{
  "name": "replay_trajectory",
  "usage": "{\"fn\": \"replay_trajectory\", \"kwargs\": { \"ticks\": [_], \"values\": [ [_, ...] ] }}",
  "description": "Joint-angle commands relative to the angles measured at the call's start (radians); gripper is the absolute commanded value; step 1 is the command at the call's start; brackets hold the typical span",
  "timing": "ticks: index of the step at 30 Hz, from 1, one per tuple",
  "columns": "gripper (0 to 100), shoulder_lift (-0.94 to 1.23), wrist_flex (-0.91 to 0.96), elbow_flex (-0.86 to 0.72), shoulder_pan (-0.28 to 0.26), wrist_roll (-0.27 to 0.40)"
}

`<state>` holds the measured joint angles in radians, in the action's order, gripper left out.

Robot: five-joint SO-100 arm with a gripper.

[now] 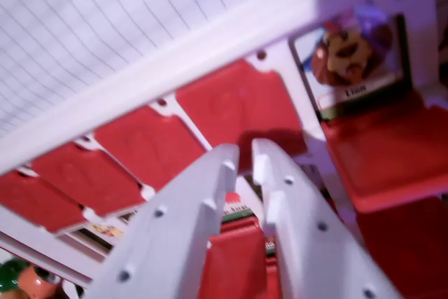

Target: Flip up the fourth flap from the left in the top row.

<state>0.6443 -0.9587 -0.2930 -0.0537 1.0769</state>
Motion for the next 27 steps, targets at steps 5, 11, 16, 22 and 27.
{"fn": "replay_trajectory", "kwargs": {
  "ticks": [5,11,16,22,27],
  "values": [
    [2,0.302,-0.095,-0.012,-0.014,0.067],
    [2,0.479,-0.167,-0.127,-0.014,0.144],
    [2,0.638,-0.201,-0.287,-0.002,0.167],
    [2,0.828,-0.209,-0.476,0.015,0.199],
    [2,0.962,-0.210,-0.594,0.028,0.215]
  ]
}}
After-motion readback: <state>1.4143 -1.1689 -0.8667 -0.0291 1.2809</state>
